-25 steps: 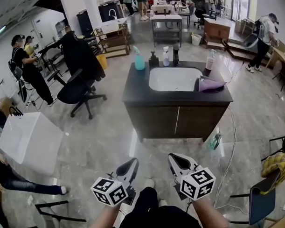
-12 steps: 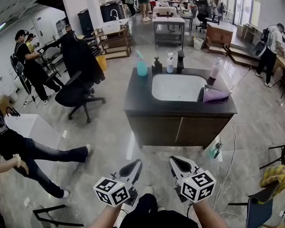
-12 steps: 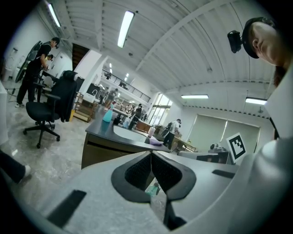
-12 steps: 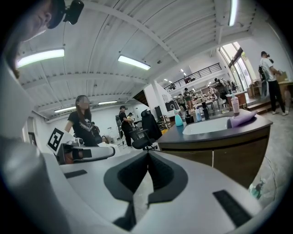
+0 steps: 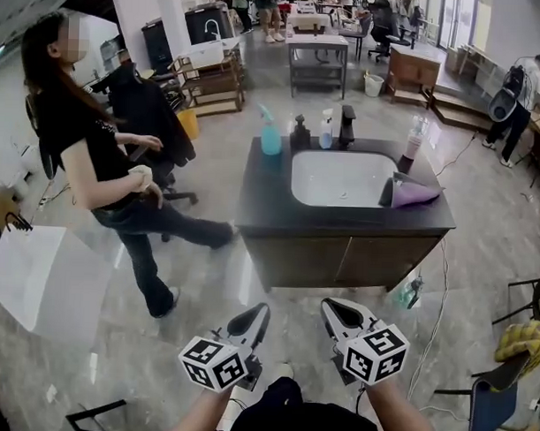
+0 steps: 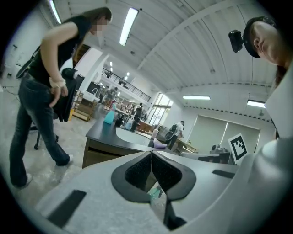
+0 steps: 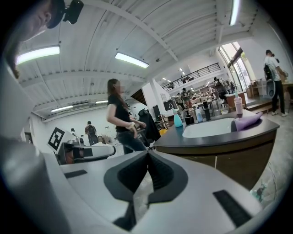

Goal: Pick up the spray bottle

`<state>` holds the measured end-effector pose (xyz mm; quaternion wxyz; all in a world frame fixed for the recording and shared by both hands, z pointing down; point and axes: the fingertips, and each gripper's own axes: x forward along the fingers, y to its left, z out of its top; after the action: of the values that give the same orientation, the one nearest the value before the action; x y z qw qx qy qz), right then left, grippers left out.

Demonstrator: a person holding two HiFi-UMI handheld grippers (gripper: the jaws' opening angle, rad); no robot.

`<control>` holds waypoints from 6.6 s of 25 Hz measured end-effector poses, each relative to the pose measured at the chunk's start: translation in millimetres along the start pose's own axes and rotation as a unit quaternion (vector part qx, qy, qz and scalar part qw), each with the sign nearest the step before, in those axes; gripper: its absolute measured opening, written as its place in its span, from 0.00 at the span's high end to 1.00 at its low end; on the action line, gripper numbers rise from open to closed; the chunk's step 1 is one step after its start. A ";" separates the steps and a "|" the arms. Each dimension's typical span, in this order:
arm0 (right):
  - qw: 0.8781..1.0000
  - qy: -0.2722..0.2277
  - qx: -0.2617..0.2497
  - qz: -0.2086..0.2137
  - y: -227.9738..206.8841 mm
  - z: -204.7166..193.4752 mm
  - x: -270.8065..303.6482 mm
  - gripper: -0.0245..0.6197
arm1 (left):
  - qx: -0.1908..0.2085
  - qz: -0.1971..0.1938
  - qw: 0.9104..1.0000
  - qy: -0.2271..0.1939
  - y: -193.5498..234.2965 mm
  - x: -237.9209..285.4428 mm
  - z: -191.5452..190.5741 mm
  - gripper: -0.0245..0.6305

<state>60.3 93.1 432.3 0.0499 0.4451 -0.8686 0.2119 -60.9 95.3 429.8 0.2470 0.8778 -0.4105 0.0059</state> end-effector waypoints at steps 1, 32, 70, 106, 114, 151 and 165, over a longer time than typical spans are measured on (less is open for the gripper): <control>1.000 0.000 0.000 -0.002 -0.7 2.0 5.6 0.95 | 0.000 0.000 1.000 0.000 5.1 2.6 3.6 0.95; 1.000 0.001 -0.001 -0.014 -24.9 45.0 155.7 0.95 | -0.001 -0.016 1.000 0.021 130.4 73.5 68.0 0.95; 0.999 0.011 -0.021 0.023 -134.5 121.9 272.2 0.95 | -0.017 0.010 1.000 0.020 195.5 216.9 124.5 0.95; 0.996 0.022 -0.028 0.078 -257.7 188.5 397.3 0.95 | -0.031 0.056 0.998 0.019 266.5 374.1 175.1 0.95; 0.997 0.024 -0.031 0.069 -262.4 207.7 435.1 0.95 | -0.026 0.040 0.999 0.026 294.4 392.7 198.7 0.95; 0.994 0.017 -0.103 0.009 -292.8 241.8 593.0 0.67 | 0.009 0.019 1.000 0.018 391.3 459.0 253.2 0.95; 0.989 0.007 -0.147 -0.017 -297.4 254.1 652.4 0.60 | 0.009 0.041 0.999 0.019 416.7 462.8 256.8 0.95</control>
<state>-68.2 -655.3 478.2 0.1247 0.4462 -0.8822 0.0843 -105.0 -574.8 481.7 0.2463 0.8622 -0.4411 0.0365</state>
